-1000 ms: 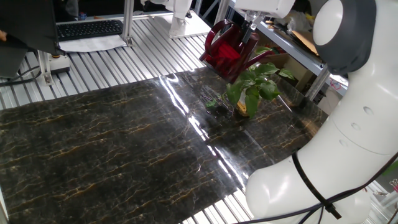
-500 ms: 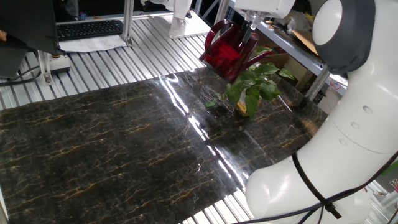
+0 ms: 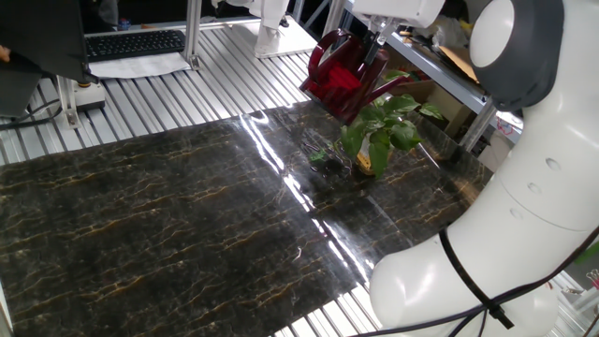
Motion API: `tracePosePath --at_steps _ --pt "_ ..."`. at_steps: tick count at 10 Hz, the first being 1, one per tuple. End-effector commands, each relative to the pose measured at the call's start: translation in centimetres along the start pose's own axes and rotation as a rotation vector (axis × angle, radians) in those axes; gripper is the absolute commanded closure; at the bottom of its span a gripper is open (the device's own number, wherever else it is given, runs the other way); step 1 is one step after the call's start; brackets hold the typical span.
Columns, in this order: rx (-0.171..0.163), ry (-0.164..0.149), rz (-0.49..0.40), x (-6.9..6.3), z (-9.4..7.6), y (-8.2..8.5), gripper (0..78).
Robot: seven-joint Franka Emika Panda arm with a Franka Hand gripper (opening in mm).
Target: Water the plant
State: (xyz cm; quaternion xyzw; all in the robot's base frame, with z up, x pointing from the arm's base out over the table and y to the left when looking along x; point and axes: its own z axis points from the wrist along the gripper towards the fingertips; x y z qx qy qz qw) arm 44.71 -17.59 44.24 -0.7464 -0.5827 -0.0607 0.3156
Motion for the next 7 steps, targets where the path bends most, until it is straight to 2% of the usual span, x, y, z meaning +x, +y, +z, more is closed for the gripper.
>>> tracePosePath --at_steps 1,7 --pt "0.000 0.007 -0.006 0.14 -0.16 -0.07 76.4" --pt "0.005 0.017 -0.011 0.19 -0.17 -0.08 76.4"
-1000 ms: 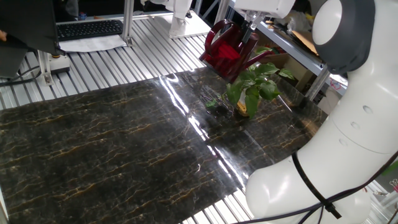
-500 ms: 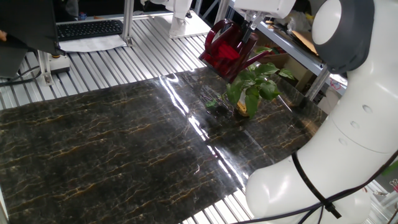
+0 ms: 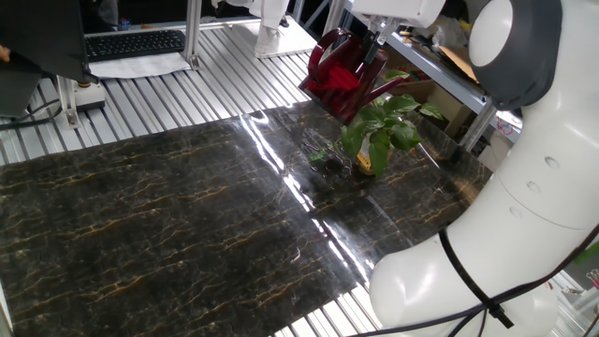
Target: Water the plant
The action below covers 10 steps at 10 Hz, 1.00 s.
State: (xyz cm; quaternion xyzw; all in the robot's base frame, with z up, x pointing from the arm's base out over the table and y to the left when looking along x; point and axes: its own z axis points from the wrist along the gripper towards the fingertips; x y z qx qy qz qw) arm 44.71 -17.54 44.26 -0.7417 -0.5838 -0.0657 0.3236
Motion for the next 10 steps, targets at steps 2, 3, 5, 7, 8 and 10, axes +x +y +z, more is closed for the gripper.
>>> tracePosePath --at_steps 2,3,5,7,8,10 --pt "-0.004 0.001 0.000 0.14 -0.18 -0.06 76.4" --pt "-0.003 0.002 -0.001 0.14 -0.19 -0.06 76.4" --pt "-0.002 0.002 -0.003 0.15 -0.20 -0.05 76.4" --pt "-0.001 0.003 0.000 0.17 -0.27 0.00 76.4" --pt "-0.001 0.004 0.000 0.17 -0.29 0.01 76.4" --pt "0.001 0.007 -0.001 0.19 -0.31 0.02 76.4"
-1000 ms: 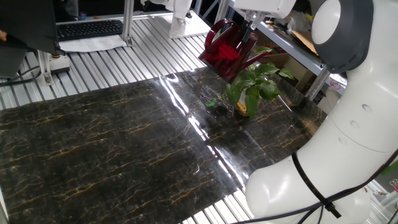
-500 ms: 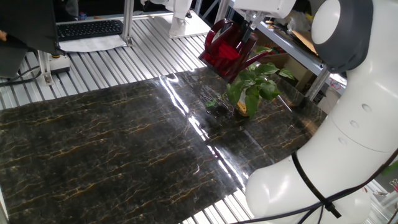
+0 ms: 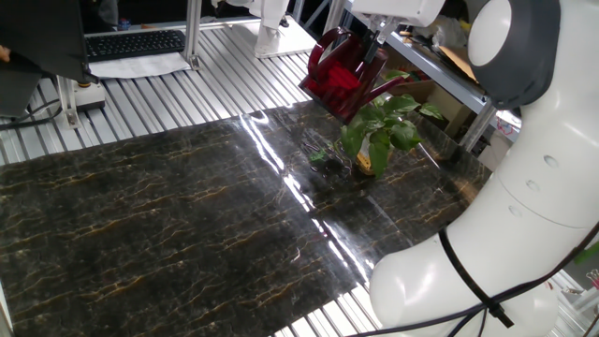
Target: Water the plant
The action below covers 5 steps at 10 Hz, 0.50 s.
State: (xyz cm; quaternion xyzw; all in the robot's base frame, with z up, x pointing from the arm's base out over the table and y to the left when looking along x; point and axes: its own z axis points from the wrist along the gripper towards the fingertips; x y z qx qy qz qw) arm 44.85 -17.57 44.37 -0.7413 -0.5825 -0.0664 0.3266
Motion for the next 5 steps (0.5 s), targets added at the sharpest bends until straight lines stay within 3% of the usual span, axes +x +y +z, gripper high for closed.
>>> tracePosePath --at_steps 1,5 --pt "-0.002 0.003 -0.003 0.13 -0.17 -0.07 76.4" --pt "-0.001 0.007 -0.007 0.14 -0.18 -0.06 76.4"
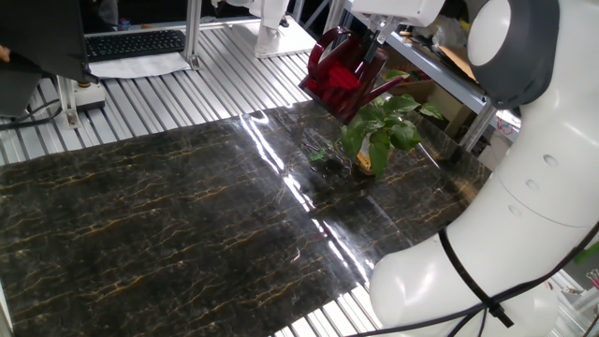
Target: Water the plant
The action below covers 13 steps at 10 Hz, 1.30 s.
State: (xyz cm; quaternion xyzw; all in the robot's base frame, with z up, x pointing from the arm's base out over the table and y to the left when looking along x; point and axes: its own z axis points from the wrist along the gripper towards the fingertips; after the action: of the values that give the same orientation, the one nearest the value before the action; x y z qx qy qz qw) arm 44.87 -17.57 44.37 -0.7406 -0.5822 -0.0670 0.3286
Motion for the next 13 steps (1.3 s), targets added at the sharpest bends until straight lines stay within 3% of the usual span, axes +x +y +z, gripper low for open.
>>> tracePosePath --at_steps 1,13 --pt "-0.003 0.005 -0.009 0.13 -0.19 -0.06 76.4" --pt "0.005 0.023 -0.035 0.20 -0.42 0.10 76.4"
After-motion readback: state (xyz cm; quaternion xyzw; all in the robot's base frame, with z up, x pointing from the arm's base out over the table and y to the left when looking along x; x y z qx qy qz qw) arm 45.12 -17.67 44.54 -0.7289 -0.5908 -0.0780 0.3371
